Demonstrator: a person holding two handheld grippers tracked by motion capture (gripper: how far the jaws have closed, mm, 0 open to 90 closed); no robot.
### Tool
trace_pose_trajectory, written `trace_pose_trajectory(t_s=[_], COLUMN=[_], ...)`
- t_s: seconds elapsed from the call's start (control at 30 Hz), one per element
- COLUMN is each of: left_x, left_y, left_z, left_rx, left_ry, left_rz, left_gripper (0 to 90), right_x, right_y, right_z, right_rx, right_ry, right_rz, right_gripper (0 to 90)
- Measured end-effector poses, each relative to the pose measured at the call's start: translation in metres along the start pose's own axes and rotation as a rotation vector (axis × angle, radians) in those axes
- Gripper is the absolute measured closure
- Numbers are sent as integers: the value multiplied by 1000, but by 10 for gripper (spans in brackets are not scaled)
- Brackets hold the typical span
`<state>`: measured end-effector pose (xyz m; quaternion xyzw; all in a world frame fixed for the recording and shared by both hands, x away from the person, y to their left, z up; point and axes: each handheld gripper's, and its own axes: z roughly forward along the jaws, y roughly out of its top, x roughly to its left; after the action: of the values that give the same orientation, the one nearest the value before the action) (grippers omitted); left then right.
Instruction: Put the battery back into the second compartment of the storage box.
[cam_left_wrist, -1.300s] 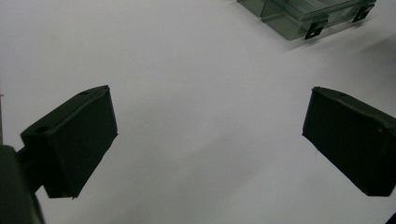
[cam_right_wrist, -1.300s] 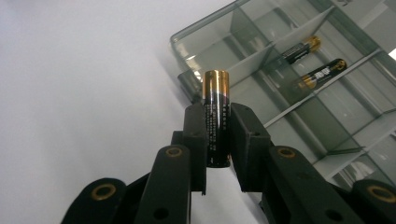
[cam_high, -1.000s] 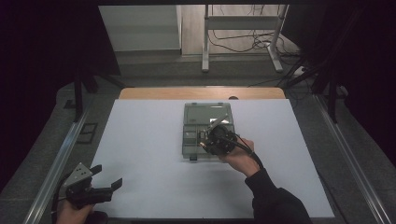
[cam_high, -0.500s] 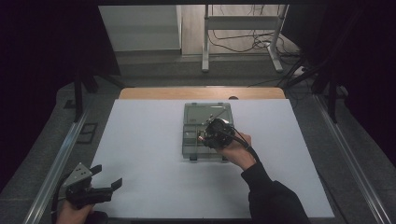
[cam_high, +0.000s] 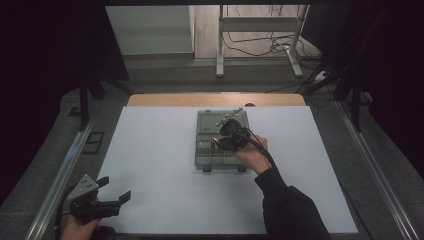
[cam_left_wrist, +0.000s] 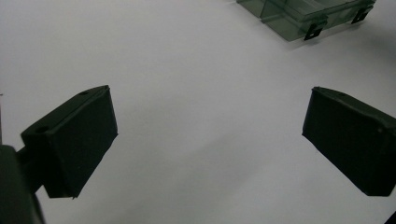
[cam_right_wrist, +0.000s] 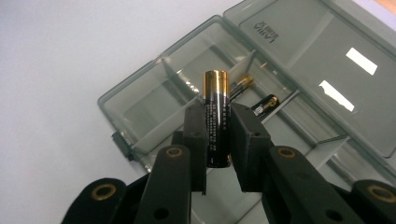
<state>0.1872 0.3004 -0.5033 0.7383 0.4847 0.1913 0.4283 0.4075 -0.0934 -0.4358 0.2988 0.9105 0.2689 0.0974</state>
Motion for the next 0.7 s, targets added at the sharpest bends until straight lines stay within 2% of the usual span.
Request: trace_pose_trajectory(t_s=[0.4,0.7], left_x=[0,0], left_y=[0,0], left_z=[0,0], left_rx=[-2,-2], left_ry=[-1,-3], left_rz=[0,1], left_gripper=[35,35], right_x=[-12,-19], right_y=[9,16], right_z=[13,28], right_rx=[8,24], right_ry=[-31,-59], right_rz=[40,80], right_gripper=[774,773])
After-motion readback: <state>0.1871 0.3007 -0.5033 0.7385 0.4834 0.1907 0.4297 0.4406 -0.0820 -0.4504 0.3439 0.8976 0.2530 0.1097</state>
